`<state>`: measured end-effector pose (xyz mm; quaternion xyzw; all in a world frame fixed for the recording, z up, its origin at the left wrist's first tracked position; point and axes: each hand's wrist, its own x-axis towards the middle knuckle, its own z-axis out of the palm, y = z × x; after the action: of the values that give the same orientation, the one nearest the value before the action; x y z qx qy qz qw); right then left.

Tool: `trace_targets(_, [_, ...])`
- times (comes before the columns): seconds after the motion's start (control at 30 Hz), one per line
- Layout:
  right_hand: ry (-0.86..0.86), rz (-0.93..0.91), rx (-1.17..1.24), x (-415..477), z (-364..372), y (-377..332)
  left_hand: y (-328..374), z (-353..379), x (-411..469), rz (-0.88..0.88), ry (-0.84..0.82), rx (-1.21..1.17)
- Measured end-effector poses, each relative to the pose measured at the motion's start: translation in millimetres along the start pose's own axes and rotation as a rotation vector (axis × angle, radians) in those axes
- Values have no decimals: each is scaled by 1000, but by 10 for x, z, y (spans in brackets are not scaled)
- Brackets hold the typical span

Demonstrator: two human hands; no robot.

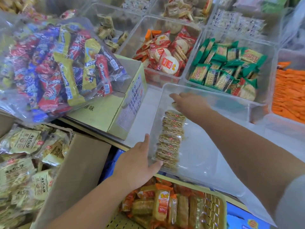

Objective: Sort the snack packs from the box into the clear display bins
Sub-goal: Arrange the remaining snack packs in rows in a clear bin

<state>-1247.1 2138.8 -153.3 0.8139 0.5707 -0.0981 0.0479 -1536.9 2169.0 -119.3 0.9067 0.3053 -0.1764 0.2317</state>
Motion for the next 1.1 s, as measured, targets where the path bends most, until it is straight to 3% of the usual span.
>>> trace_targets(0.27, [-128, 179, 175, 255, 357, 1, -61, 59, 20, 45, 48, 20])
trace_targets(0.33, [-159, 216, 323, 285, 408, 11, -73, 71, 27, 54, 58, 18])
trace_targets(0.47, [-252, 142, 467, 308, 426, 30, -91, 87, 28, 68, 68, 21])
trace_targets(0.7, [-367, 96, 481, 216, 372, -4, -93, 92, 49, 72, 57, 46])
trace_targets(1.1, [-284, 177, 334, -13, 185, -229, -44, 19, 53, 32, -11, 26])
